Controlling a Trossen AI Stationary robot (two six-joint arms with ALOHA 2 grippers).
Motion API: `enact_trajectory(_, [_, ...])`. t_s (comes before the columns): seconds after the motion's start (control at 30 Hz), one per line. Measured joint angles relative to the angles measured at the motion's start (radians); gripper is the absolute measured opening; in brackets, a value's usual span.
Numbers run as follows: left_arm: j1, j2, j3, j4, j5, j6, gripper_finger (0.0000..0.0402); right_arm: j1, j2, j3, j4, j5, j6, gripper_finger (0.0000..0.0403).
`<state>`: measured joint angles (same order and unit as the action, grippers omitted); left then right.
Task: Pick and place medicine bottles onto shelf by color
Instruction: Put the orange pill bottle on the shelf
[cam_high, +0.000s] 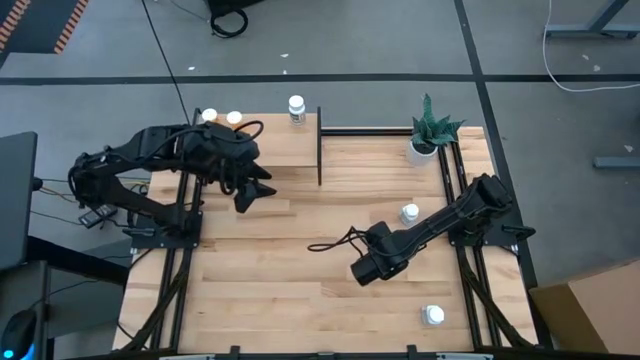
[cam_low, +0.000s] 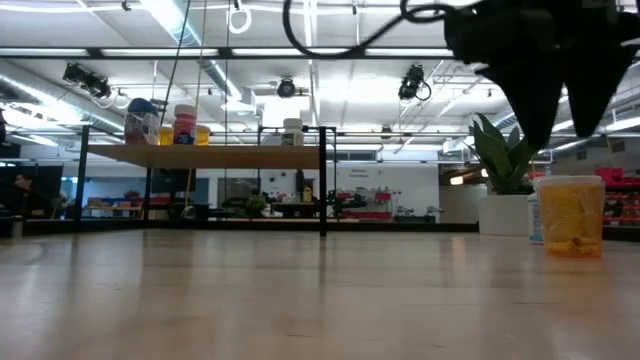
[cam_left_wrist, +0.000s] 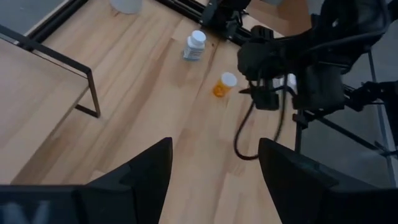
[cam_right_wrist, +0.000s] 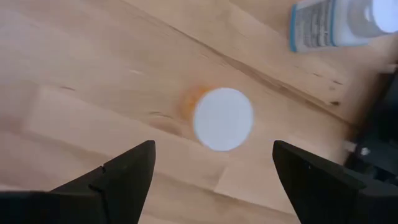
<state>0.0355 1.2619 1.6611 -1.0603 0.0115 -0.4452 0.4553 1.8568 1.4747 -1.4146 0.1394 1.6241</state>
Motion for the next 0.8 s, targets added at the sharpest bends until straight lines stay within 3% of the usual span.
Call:
enact_trajectory(0.23, [-0.024,0.001,0.000,0.002,-0.011,-0.023,0.0244,-0.016,-0.058,-0.095,0.031,-0.014,-0.072,0.0333])
enact_trajectory(0.57, [-0.028,0.001,0.000,0.029,-0.066,-0.044,0.0243,-0.064,-0.388,-0.414,0.338,-0.052,-0.052,0.0333])
enact_trajectory(0.8, [-0.028,0.001,0.000,0.029,-0.097,-0.070,0.0241,-0.080,-0.384,-0.429,0.372,-0.107,-0.082,0.0333])
